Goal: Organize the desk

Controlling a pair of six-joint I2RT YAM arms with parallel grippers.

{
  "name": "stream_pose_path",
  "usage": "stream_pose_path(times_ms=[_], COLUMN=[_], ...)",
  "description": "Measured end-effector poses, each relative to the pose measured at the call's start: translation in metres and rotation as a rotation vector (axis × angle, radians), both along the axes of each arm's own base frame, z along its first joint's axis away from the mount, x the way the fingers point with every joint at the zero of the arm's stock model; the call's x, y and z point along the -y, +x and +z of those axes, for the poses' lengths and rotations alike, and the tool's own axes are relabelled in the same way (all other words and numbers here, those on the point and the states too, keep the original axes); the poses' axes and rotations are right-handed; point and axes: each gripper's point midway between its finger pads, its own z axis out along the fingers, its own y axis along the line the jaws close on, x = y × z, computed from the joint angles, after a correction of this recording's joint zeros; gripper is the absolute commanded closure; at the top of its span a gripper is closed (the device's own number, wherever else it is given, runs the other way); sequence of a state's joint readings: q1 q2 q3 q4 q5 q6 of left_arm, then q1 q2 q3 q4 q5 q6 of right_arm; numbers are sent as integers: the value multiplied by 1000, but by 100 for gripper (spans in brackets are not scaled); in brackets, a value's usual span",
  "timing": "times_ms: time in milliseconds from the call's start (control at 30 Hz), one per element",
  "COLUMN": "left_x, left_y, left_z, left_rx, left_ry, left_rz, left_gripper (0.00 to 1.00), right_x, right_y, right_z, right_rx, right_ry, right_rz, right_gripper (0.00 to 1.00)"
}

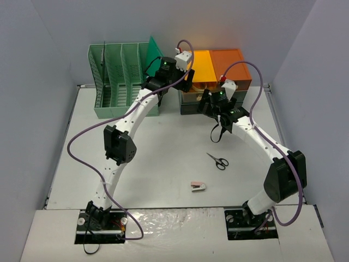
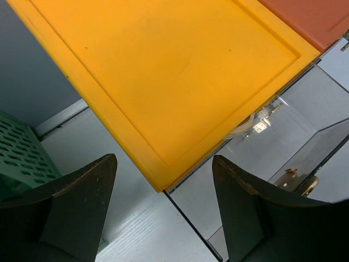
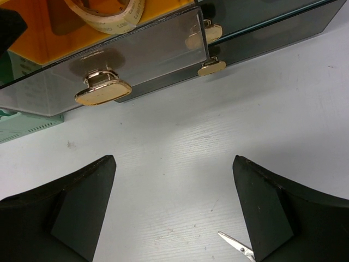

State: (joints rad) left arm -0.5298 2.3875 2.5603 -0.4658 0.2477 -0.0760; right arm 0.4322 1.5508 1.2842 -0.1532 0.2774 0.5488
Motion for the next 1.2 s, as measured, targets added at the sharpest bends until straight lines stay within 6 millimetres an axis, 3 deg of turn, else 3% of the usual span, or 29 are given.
stream_pose_path(times_ms=[167,333,500,700,800,900,1200], left_x=[-6,-20,-28,-25,-20,-9,17], left_y=[-6,-15,-22,-20,-20,-19,-18], left_z=[-1,12,47,92,100,98,54], left_rx=[8,56,132,219,232,221,94], left_ry=[53,123,124,63,36,-5,-72], left_rz=[19,52,69,69,54,20,-78], left_gripper=[33,33,32,32,32,32,32], right_x=[-6,-11,-13,-13,-13,-13,-13], right_y=[-1,1,2,3,3,3,3], right_z=[-3,-9,-15,-17,-17,-17,-17], right_rx=[-5,-13,-24,-25,-25,-25,-25], right_ry=[0,-2,-7,-9,-11,-12,-17], right_rz=[14,24,26,27,29,29,33], right_gripper=[14,14,14,14,14,14,14])
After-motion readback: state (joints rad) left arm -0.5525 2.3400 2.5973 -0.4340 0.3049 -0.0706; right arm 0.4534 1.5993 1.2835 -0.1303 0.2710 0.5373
